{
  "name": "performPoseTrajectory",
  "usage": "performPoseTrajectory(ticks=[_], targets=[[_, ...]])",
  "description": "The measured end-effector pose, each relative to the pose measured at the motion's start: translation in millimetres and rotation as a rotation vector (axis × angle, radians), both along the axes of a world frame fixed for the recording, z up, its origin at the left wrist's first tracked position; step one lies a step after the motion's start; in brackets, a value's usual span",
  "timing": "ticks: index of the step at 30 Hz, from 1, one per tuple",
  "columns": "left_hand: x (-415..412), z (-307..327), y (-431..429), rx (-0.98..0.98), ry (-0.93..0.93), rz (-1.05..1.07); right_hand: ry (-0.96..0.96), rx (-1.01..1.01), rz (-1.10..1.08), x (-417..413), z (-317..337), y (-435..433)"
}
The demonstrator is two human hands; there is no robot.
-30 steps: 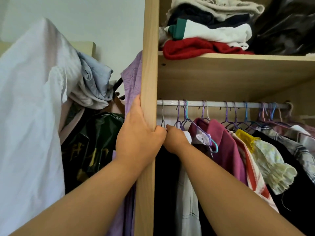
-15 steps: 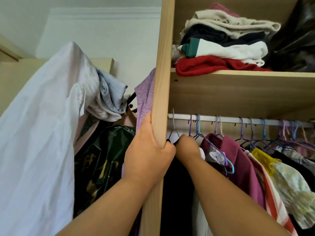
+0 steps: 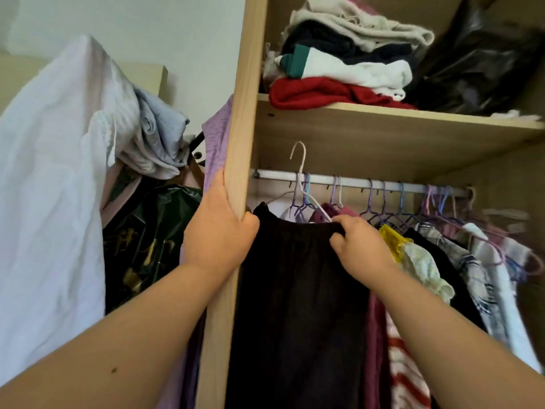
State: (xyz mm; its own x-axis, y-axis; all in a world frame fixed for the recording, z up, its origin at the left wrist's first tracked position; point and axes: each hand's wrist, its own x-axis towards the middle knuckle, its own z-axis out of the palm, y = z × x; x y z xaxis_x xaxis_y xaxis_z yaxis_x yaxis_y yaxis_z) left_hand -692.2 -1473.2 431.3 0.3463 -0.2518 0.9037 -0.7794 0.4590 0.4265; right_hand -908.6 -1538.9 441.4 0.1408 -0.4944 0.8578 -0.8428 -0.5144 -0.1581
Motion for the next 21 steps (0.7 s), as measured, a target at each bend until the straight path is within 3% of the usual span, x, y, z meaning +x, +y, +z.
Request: performPoseTrajectory(ticks=[3, 6, 11, 15, 21], targets=[[-12.7, -9.5, 5.2, 0.049, -0.008, 0.127, 0.034, 0.001, 0.015, -44.8, -20.8, 22.3], [-40.6, -24.5, 12.6, 0.024, -0.144, 0.223, 0.025, 0.041, 0.050, -88.0, -43.4, 46.2], [-97.8, -59.1, 5.4, 0.149, -0.522, -0.022, 0.026, 0.095, 0.054, -145.0, -77.4, 94.7], [-121.7, -78.8, -17.5, 0.333, -0.517, -0.163, 0.038, 0.114, -0.028, -183.5, -96.9, 141.7], [-160.7, -110.3, -42.2, 0.403, -0.507, -0.430, -0.046, 0.180, -0.202, -225.0, -119.0, 226.2]])
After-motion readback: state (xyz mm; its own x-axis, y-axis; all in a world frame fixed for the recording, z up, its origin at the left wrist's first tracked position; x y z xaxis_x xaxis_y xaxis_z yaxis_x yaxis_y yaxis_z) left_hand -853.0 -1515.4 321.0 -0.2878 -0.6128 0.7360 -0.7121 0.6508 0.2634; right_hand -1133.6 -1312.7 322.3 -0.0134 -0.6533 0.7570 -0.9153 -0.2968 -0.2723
